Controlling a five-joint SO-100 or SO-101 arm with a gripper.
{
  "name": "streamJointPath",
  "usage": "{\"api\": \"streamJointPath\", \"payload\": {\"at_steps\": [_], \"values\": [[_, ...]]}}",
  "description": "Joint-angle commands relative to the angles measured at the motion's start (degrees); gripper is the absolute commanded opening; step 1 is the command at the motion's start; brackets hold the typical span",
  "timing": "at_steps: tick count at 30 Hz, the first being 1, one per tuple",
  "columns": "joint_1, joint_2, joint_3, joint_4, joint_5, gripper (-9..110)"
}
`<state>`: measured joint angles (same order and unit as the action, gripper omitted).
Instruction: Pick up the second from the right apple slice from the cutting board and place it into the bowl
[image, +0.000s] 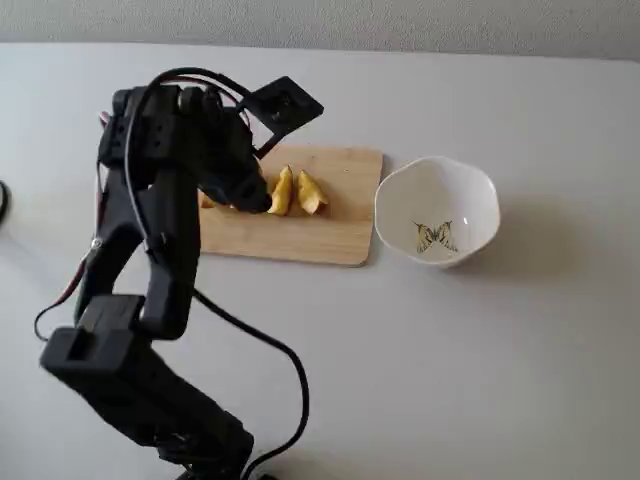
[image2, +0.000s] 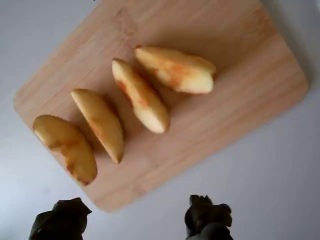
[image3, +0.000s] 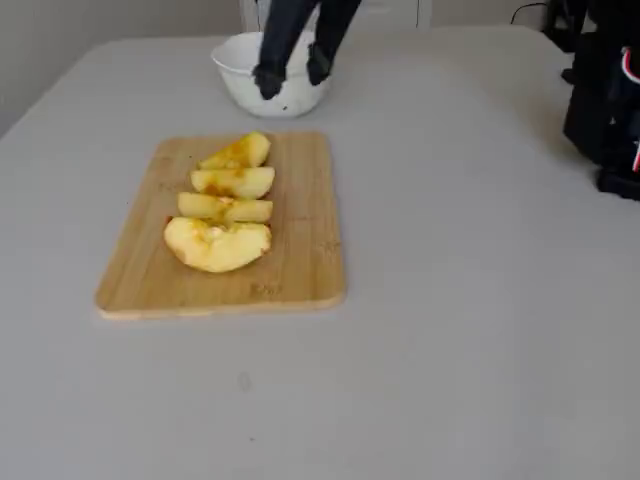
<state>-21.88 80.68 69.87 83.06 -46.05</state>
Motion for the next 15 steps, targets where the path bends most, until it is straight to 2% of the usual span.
{"api": "streamJointPath", "payload": {"at_steps": [1,15], "values": [[1.05,-4.83,-7.91,-1.76,0.09,28],[4.22,-16.44,-14.85,-5.19,-2.46,31]]}}
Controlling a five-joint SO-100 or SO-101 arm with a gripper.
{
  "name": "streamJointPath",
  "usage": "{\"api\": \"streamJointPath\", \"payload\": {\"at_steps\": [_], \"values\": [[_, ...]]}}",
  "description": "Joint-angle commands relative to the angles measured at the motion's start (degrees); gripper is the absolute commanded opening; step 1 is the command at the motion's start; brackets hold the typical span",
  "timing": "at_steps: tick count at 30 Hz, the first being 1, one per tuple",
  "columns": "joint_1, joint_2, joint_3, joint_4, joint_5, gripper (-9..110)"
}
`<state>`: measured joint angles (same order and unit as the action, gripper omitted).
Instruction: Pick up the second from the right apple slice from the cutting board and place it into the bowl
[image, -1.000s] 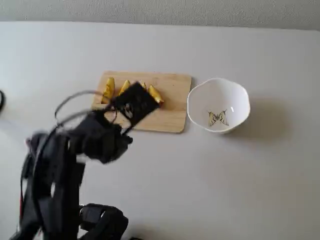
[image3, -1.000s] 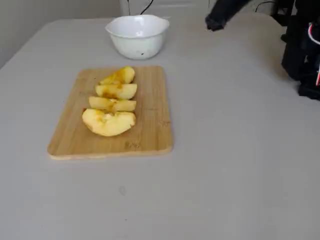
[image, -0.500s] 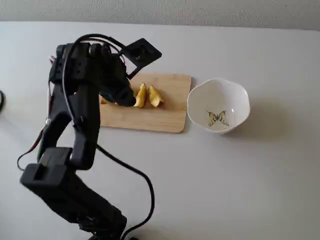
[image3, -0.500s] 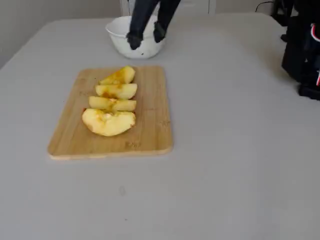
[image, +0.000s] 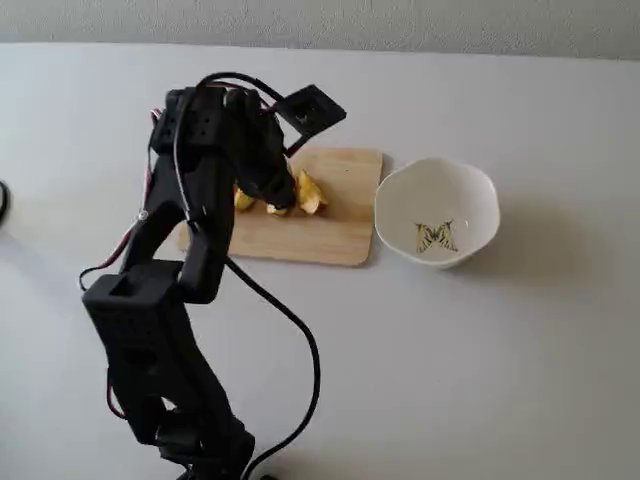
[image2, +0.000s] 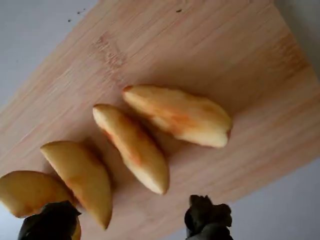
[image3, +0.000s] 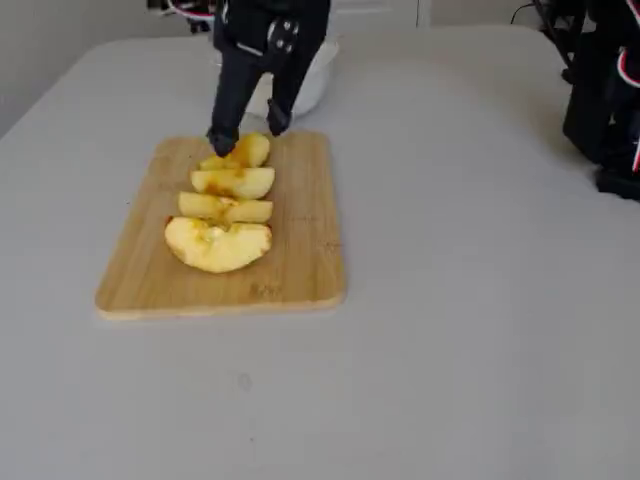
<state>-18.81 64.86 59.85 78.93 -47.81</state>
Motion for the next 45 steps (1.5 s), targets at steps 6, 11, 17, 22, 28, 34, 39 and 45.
{"api": "streamJointPath", "payload": {"at_steps": [6,11,17,22,28,34,39,45], "values": [[1.41,-3.08,-4.92,-2.90,-0.70,31],[0.44,-4.48,-4.92,-4.04,-0.62,30],[0.18,-6.94,-4.92,-5.54,-0.44,30],[-0.62,-8.88,-4.92,-6.59,-0.35,30],[-2.02,-11.25,-6.94,-6.50,0.00,30],[-2.81,-14.06,-10.11,-5.71,0.18,22],[-2.99,-15.29,-10.46,-5.36,0.26,10],[-3.16,-16.00,-10.46,-4.83,0.26,0]]}}
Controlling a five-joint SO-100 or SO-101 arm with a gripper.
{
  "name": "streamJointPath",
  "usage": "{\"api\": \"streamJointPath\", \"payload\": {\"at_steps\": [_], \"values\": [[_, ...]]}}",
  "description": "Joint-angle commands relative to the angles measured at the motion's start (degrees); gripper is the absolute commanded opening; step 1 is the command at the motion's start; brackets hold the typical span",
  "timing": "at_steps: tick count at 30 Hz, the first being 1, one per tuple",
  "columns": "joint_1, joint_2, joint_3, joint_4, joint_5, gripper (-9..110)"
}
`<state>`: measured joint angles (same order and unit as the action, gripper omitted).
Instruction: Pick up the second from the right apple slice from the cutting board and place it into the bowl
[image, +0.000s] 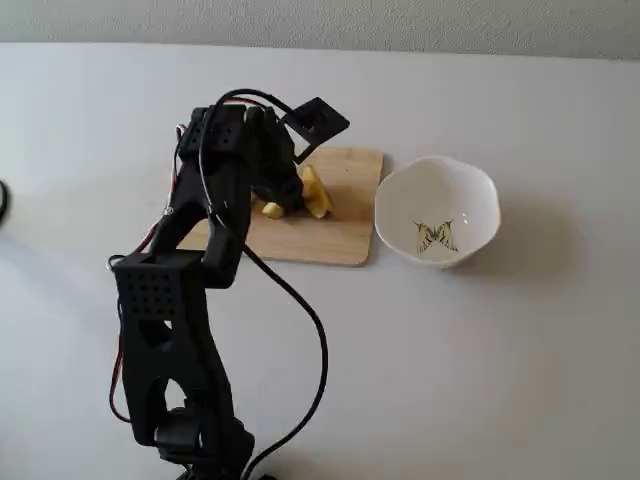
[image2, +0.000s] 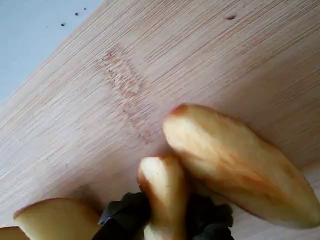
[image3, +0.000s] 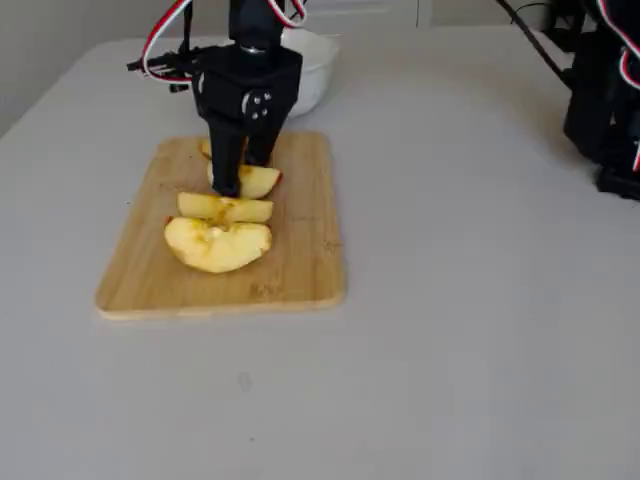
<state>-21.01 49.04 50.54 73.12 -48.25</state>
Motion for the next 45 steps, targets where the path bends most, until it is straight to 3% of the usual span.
{"api": "streamJointPath", "payload": {"at_steps": [1,11,18,29,37,45], "values": [[-0.97,-0.18,-1.23,1.14,0.70,0],[-2.29,-1.23,-18.54,12.57,5.89,0],[-3.43,-13.80,-59.59,31.29,10.55,0],[13.01,0.97,-58.36,31.38,23.03,0],[27.60,1.76,-57.39,31.38,20.65,0],[33.49,-4.57,-58.01,31.20,18.90,1]]}}
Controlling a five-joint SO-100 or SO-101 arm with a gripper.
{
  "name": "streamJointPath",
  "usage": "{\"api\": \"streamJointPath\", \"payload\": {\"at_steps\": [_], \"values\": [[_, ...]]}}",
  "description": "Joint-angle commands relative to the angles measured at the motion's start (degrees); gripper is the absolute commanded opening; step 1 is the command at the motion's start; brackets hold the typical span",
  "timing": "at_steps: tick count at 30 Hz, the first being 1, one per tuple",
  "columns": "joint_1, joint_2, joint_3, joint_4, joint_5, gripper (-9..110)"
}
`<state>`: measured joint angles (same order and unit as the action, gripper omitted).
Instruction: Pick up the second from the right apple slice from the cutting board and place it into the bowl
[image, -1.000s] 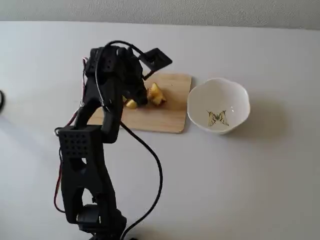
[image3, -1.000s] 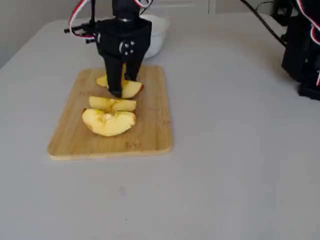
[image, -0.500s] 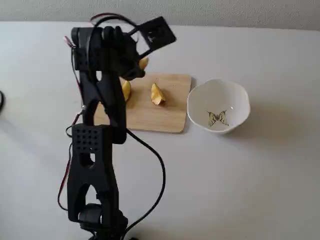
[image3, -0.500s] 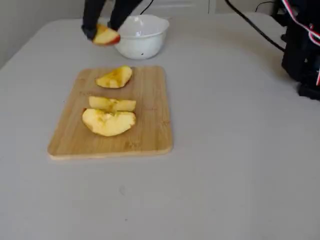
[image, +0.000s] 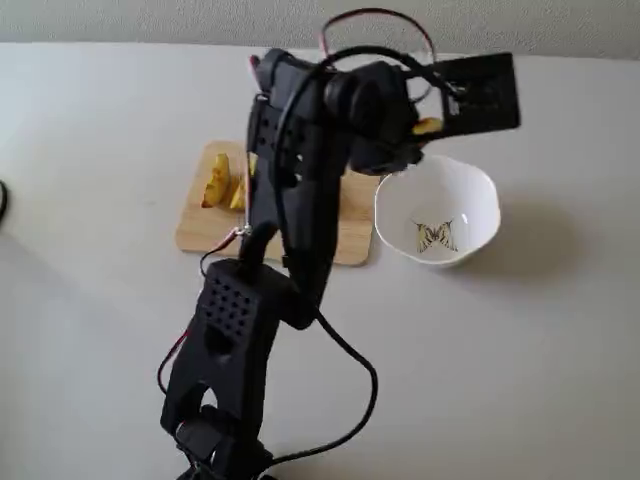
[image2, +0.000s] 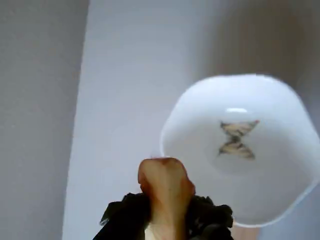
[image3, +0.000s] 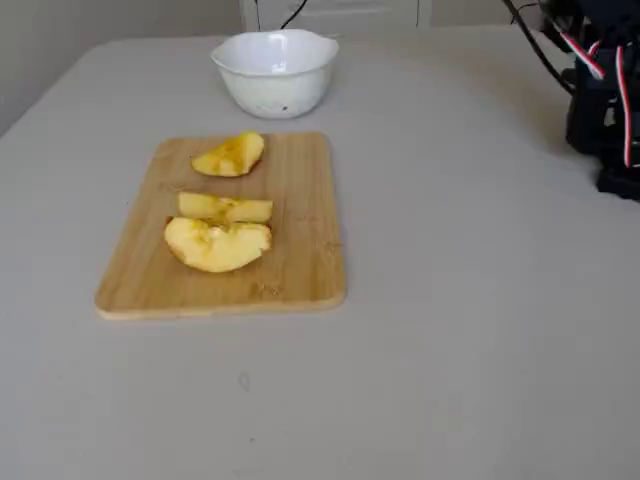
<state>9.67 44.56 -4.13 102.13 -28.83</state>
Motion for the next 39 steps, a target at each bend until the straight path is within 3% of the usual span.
{"api": "streamJointPath", "payload": {"at_steps": [1,3,6,11,15,18,21,27,34,39], "values": [[3.16,-0.62,-3.34,2.20,-0.62,1],[3.60,-1.49,-3.34,2.11,-0.70,1],[3.87,-2.02,-3.34,2.20,-0.79,11],[3.08,-2.20,-2.81,2.37,-3.34,48],[2.81,-1.93,-2.81,2.46,-4.48,49],[3.08,-0.88,-2.81,2.46,-3.69,46],[2.99,1.93,-2.72,2.46,-3.25,36],[-0.53,16.26,2.55,2.55,-1.41,0],[-10.81,42.71,19.25,2.37,1.93,0],[-18.81,64.16,30.76,2.29,10.46,0]]}}
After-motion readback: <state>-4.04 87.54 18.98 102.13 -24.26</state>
